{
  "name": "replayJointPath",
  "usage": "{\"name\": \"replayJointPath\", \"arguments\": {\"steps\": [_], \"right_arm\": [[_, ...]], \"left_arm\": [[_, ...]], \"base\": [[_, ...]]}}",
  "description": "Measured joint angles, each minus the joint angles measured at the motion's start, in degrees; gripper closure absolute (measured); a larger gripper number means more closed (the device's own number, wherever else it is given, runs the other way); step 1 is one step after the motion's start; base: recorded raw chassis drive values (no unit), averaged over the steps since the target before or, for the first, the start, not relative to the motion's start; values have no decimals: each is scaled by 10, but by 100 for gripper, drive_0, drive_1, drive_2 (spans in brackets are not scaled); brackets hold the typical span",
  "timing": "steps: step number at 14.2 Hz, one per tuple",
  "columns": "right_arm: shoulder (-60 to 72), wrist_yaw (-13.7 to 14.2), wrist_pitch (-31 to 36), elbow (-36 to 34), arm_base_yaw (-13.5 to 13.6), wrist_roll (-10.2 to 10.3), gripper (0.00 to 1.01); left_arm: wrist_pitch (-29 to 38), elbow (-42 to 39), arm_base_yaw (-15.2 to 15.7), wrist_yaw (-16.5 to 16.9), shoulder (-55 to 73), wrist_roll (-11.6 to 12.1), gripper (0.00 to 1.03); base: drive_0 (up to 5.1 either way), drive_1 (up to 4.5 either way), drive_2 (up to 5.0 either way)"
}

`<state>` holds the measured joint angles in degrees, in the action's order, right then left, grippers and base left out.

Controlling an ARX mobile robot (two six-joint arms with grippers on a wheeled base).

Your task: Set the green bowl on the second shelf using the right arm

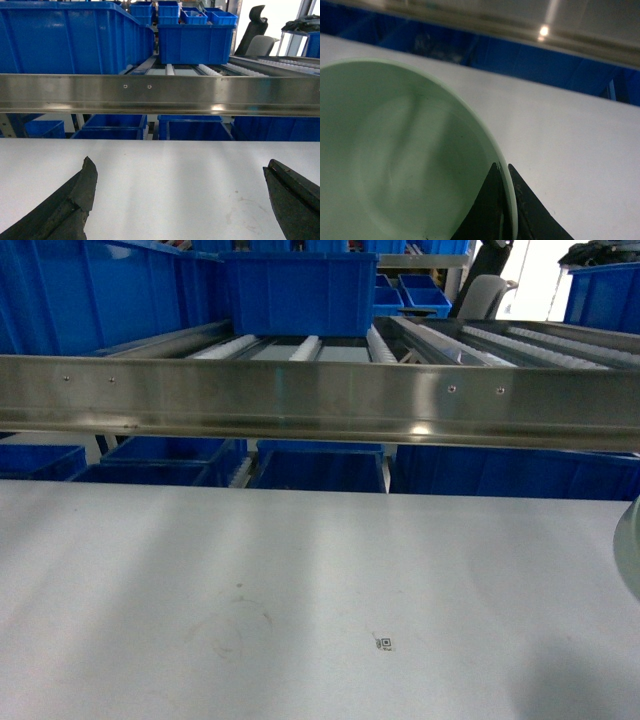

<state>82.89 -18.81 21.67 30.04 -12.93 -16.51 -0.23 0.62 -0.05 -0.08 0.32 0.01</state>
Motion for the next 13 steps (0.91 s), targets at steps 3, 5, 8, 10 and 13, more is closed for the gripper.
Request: {"name": "replayJointPath", "arguments": {"steps": [3, 5, 8, 10, 13], "right_arm": [[-345, -44, -143, -28, -20, 138, 99], [-479, -64, -240, -40, -37, 156, 99], [-596, -88, -315, -48, -44, 165, 99], [-608, -90, -317, -52, -44, 166, 99], [-605, -90, -315, -54, -44, 166, 99]], "left_arm": [[0, 0, 0, 0, 0, 0, 5], [0, 0, 0, 0, 0, 0, 5], [0, 0, 0, 0, 0, 0, 5], [0, 0, 0, 0, 0, 0, 5], [-1, 0, 0, 0, 0, 0, 5]], "base": [[0, 0, 0], [0, 0, 0], [0, 0, 0], [0, 0, 0], [-166, 82, 82]]}}
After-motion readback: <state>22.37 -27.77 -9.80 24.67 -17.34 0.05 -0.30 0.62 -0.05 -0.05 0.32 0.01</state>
